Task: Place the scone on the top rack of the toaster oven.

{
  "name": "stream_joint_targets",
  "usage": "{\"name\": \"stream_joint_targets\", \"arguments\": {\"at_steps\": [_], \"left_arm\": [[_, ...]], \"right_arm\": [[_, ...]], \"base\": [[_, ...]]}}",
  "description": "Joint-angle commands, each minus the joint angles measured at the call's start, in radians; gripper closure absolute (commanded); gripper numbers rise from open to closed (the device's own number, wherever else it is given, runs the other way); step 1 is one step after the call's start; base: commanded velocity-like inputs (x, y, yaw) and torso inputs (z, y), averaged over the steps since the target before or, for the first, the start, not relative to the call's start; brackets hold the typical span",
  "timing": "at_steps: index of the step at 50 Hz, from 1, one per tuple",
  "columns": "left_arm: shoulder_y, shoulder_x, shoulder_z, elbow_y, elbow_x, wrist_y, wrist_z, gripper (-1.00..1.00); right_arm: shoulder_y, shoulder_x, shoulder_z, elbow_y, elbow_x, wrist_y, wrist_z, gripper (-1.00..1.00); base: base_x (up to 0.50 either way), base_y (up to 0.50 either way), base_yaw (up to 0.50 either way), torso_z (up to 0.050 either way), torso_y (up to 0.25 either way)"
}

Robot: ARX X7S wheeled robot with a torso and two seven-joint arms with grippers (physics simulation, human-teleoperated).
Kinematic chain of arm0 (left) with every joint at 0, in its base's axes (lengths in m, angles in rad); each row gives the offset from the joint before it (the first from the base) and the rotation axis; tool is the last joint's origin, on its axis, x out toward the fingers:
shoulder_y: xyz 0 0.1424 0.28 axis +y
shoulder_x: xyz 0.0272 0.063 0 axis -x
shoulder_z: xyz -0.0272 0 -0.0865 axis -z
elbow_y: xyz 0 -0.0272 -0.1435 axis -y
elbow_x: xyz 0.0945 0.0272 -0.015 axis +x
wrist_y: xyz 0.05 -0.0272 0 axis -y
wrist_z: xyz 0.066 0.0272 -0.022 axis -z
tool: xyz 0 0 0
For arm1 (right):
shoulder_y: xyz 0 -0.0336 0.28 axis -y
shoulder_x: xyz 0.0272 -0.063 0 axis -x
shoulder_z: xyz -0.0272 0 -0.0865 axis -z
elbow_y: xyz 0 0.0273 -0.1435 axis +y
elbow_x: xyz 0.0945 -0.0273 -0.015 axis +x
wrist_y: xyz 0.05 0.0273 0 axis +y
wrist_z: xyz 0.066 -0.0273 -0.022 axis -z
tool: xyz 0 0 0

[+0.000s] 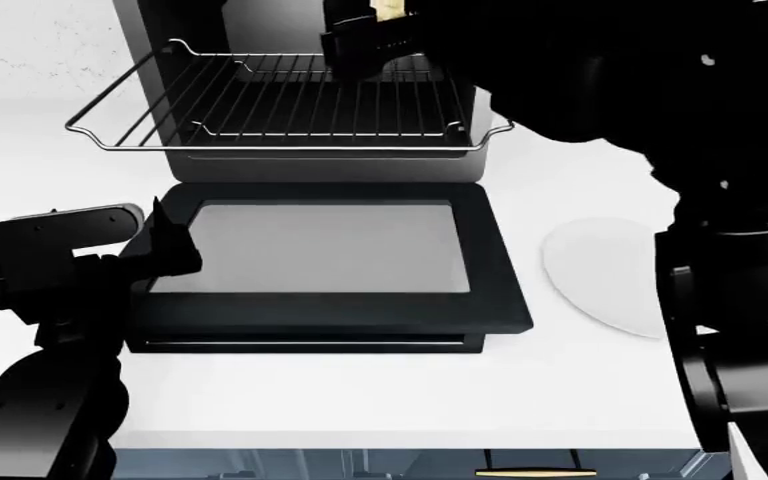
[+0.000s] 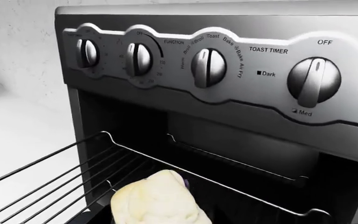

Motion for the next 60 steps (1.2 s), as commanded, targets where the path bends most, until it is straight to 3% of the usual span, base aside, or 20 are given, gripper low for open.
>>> {"name": "stream_joint_targets", "arguments": {"at_steps": [1,32,33,50,60], "left_arm": [[0.023,0.002,0.010,-0.034,-0.012,0.000,-0.003,-1.00],[0.025,-0.005,0.015,-0.034,-0.022,0.002,-0.011,-1.00],[0.023,-0.006,0.014,-0.032,-0.023,-0.002,-0.012,-1.00],[0.022,-0.009,0.017,-0.035,-0.027,0.002,-0.016,-1.00],[0.026,-0.010,0.014,-0.031,-0.034,0.002,-0.019,-1.00]], "right_arm": [[-0.033,-0.026,0.016,0.028,0.001,-0.045,-0.023,1.00],[-0.050,-0.041,-0.003,0.080,0.022,-0.061,-0.027,1.00],[-0.050,-0.041,-0.002,0.080,0.024,-0.061,-0.026,-1.00],[-0.017,-0.024,0.005,0.067,0.032,-0.075,-0.023,-1.00],[-0.037,0.054,0.080,-0.100,0.120,-0.005,0.119,-1.00]], "base": [[0.00,0.00,0.00,0.000,0.000],[0.00,0.00,0.00,-0.001,0.000],[0.00,0.00,0.00,0.000,0.000],[0.00,0.00,0.00,-0.001,0.000],[0.00,0.00,0.00,-0.001,0.000]]}}
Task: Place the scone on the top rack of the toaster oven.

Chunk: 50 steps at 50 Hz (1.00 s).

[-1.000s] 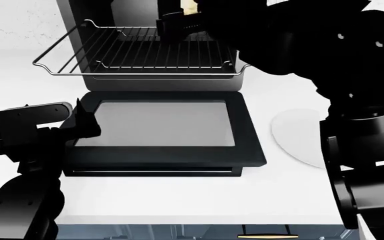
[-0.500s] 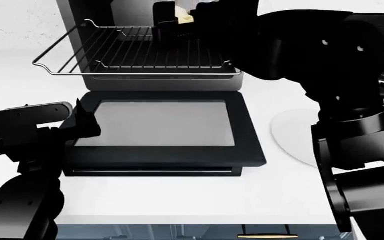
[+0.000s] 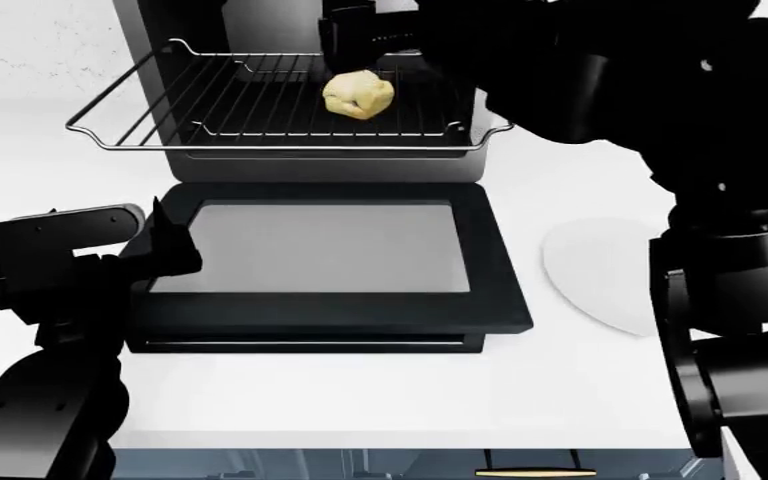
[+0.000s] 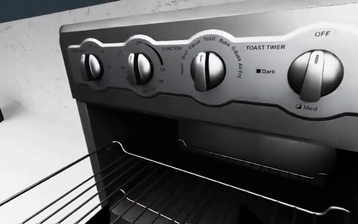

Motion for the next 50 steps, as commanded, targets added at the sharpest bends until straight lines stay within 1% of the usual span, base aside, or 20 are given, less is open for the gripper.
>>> {"name": "stream_joint_targets", "arguments": {"at_steps": [1,11,13,18,20,23,27,29,30,39,50], "left_arm": [[0.025,0.002,0.002,-0.027,-0.021,-0.007,-0.004,-1.00],[0.024,-0.002,-0.005,-0.014,-0.033,-0.017,-0.005,-1.00],[0.024,-0.003,-0.006,-0.014,-0.035,-0.018,-0.005,-1.00],[0.032,-0.011,-0.020,0.029,-0.054,-0.047,-0.009,-1.00],[0.033,-0.018,-0.034,0.060,-0.071,-0.071,-0.011,-1.00],[0.037,-0.028,-0.060,0.107,-0.097,-0.100,-0.013,-1.00],[0.040,-0.035,-0.090,0.153,-0.130,-0.132,-0.015,-1.00],[0.038,-0.039,-0.107,0.176,-0.150,-0.154,-0.018,-1.00],[0.031,-0.042,-0.128,0.202,-0.182,-0.189,-0.017,-1.00],[0.007,-0.069,-0.223,0.345,-0.298,-0.295,-0.027,-1.00],[-0.059,-0.092,-0.339,0.453,-0.438,-0.407,-0.057,-1.00]], "right_arm": [[-0.020,0.068,0.053,-0.145,0.068,0.056,0.111,-1.00],[-0.094,0.187,0.131,-0.435,0.179,0.141,0.342,-1.00],[-0.099,0.202,0.137,-0.469,0.189,0.150,0.367,-1.00],[-0.108,0.251,0.177,-0.573,0.262,0.186,0.470,-1.00],[-0.100,0.275,0.183,-0.622,0.279,0.199,0.497,-1.00],[-0.094,0.310,0.204,-0.674,0.351,0.229,0.582,-1.00],[-0.097,0.344,0.234,-0.727,0.420,0.232,0.651,-1.00],[-0.105,0.360,0.243,-0.748,0.435,0.232,0.666,-1.00],[-0.106,0.367,0.246,-0.758,0.432,0.232,0.671,-1.00],[-0.109,0.410,0.265,-0.826,0.442,0.228,0.697,-1.00],[-0.096,0.440,0.281,-0.858,0.466,0.218,0.741,-1.00]], "base": [[0.00,0.00,0.00,-0.010,0.000],[0.00,0.00,0.00,0.000,0.000],[0.00,0.00,0.00,-0.005,0.000],[0.00,0.00,0.00,0.000,0.000],[0.00,0.00,0.00,0.000,0.000],[0.00,0.00,0.00,0.000,0.000],[0.00,0.00,0.00,0.000,0.000],[0.00,0.00,0.00,0.000,0.000],[0.00,0.00,0.00,0.000,0.000],[0.00,0.00,0.00,0.000,0.000],[0.00,0.00,0.00,0.000,0.000]]}}
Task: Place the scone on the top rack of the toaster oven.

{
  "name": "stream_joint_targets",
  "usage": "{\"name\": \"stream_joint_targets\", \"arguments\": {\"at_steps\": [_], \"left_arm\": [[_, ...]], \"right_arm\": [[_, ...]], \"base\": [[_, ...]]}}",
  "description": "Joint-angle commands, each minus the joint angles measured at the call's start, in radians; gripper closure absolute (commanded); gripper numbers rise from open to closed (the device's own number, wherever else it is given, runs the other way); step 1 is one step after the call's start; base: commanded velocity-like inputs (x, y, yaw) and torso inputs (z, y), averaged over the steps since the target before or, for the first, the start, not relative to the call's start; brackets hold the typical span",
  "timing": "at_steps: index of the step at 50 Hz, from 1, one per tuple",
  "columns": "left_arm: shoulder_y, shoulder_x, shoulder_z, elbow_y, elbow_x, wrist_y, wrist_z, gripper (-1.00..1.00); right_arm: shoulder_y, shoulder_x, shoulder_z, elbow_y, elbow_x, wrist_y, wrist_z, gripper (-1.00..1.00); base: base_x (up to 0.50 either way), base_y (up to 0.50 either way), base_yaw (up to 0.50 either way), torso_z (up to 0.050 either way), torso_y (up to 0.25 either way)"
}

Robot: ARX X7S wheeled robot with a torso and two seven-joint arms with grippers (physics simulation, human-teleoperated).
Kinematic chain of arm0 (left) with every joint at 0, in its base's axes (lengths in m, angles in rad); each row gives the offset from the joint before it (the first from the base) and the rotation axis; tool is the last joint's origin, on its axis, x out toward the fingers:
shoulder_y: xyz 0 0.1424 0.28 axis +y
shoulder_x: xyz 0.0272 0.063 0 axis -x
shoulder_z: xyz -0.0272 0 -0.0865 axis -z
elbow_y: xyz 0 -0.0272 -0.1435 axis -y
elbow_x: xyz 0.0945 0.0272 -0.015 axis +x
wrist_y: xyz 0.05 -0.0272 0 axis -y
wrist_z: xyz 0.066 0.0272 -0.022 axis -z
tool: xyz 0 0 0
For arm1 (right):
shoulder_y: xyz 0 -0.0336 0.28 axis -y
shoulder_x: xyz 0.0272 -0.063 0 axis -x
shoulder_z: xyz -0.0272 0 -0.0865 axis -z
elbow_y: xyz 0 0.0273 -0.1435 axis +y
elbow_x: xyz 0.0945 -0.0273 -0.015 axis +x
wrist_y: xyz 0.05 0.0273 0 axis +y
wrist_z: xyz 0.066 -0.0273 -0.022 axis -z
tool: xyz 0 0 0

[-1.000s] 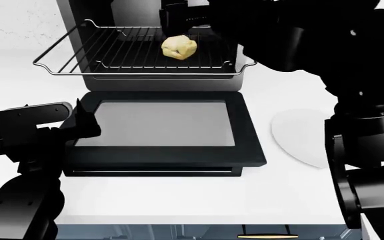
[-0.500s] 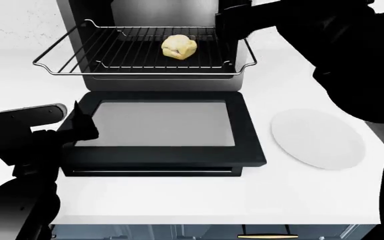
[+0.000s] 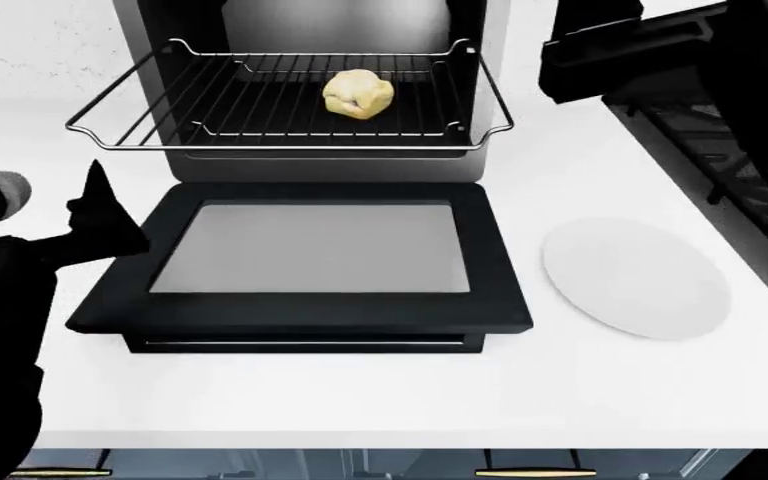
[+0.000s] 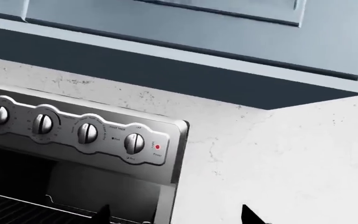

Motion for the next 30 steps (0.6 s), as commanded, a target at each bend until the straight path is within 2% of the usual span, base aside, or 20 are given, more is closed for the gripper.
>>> {"name": "stream_joint_targets", "arguments": {"at_steps": [1,19,30], "left_arm": [[-0.051,-0.023,-0.114,0.120,-0.138,-0.114,-0.024,-1.00],[-0.192,-0.039,-0.244,0.189,-0.347,-0.247,-0.105,-1.00],[-0.405,-0.045,-0.306,0.191,-0.561,-0.363,-0.255,-1.00]], "right_arm": [[0.013,0.039,0.021,-0.055,0.039,-0.003,0.057,-1.00],[0.102,0.065,0.005,-0.068,0.085,0.002,0.110,-1.00],[0.176,0.062,-0.008,-0.059,0.095,0.001,0.116,-1.00]], "base": [[0.00,0.00,0.00,0.000,0.000],[0.00,0.00,0.00,0.000,0.000],[0.00,0.00,0.00,0.000,0.000]]}}
